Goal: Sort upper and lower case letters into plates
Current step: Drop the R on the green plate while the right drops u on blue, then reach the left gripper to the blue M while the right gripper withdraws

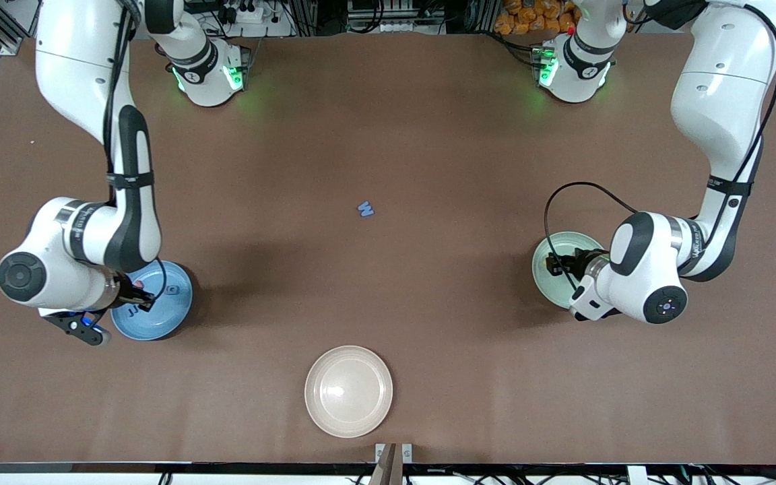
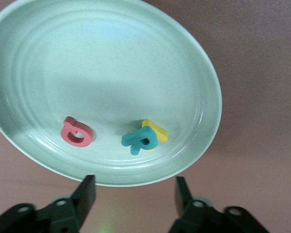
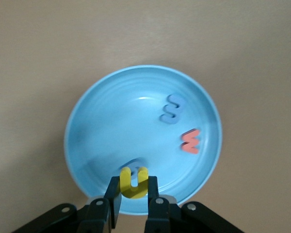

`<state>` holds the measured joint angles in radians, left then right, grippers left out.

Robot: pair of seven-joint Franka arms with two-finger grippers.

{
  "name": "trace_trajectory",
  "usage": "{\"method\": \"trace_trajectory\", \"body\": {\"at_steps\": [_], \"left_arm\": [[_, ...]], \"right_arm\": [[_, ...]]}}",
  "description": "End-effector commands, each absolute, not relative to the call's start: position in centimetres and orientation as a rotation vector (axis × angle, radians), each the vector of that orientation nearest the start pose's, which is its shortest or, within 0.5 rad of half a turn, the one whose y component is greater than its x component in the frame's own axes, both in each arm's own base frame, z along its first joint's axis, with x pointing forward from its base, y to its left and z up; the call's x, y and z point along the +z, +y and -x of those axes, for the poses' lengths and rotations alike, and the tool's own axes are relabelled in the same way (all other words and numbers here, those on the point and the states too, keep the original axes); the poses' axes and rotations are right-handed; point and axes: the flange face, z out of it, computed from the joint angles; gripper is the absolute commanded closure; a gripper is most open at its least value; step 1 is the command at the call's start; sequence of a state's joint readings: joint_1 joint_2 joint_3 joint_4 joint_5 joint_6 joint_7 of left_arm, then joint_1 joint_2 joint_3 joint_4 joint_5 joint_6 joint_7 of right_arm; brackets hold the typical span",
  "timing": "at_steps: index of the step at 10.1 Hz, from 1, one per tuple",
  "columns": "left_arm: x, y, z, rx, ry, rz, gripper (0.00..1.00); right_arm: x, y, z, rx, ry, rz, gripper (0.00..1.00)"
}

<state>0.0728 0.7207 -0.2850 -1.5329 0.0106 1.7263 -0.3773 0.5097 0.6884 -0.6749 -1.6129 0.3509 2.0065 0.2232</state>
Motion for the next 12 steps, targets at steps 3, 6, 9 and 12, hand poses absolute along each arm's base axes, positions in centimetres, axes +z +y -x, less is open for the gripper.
{"method": "trace_trajectory", "body": {"at_steps": [3, 6, 9, 12], "left_arm": [[22.3, -14.3, -63.5, 0.865, -0.367, 3.142, 0.00], [22.9, -25.2, -61.9, 0.844, -0.658, 3.130, 0.00], [21.6, -31.6, -60.7, 0.748, -0.910, 3.069, 0.00], [21.0, -36.7, -59.3, 0.700, -1.167, 3.031, 0.00]], "right_arm": [[27.4, -5.5, -66.6, 0.241, 0.704, 3.153, 0.00], [28.7, -4.2, -66.0, 0.248, 0.540, 3.149, 0.00], [31.7, -6.2, -64.2, 0.208, 0.248, 3.107, 0.00], [34.6, -7.0, -63.2, 0.180, 0.176, 3.058, 0.00]]}}
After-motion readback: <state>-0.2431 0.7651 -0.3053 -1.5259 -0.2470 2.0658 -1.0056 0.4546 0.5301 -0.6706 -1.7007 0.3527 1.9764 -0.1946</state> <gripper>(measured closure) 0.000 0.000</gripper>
